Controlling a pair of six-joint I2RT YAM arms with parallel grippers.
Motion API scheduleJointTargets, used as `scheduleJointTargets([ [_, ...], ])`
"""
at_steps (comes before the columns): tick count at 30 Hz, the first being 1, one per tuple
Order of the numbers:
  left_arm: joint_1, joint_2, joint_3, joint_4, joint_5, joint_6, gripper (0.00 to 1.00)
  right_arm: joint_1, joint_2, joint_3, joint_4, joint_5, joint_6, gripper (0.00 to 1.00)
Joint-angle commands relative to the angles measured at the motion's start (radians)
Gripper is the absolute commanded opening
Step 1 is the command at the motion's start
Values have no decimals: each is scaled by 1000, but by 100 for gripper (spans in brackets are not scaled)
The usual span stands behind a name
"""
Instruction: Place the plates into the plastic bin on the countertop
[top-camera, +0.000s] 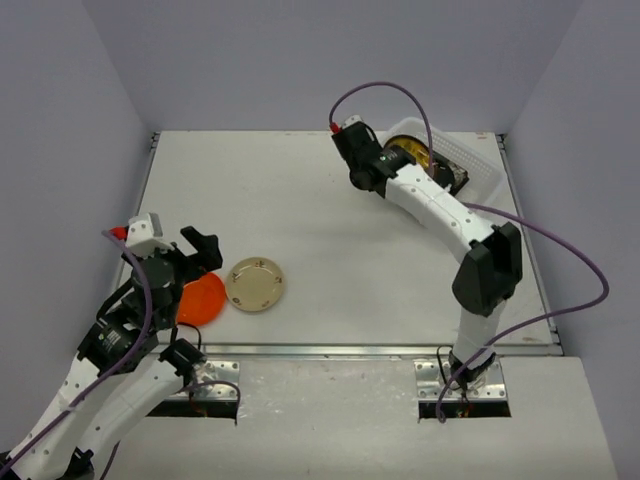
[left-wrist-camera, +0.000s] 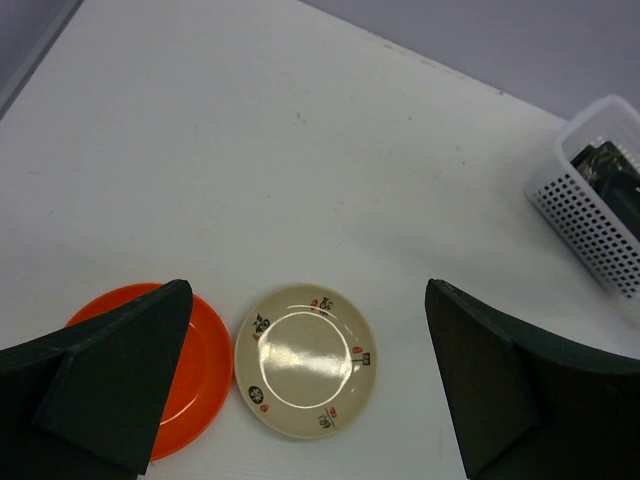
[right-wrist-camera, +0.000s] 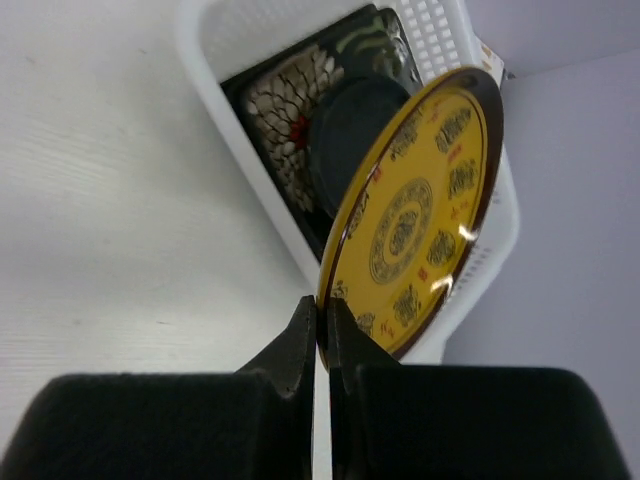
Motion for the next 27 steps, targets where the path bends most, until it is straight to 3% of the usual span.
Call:
scheduleJointTargets([
  [1, -4, -22, 36, 16, -58, -21, 100, -129, 219, 302, 36, -52, -204, 0],
  [4, -4, -4, 39, 11, -65, -24, 100, -197, 378, 454, -12, -95, -208, 0],
  [13, -4, 58, 43, 12, -51, -14, 100, -302, 455, 425, 10, -165, -180, 0],
  [19, -4, 70, 39, 23, -33, -2, 100, -308, 433, 388, 22, -175, -164, 63],
  [21, -4, 67, 37, 24, -32, -2, 100, -308, 394, 391, 9, -201, -146, 97],
  [27, -5, 60, 39, 21, -40, -5, 100, -278, 220, 347, -63, -264, -1, 99],
])
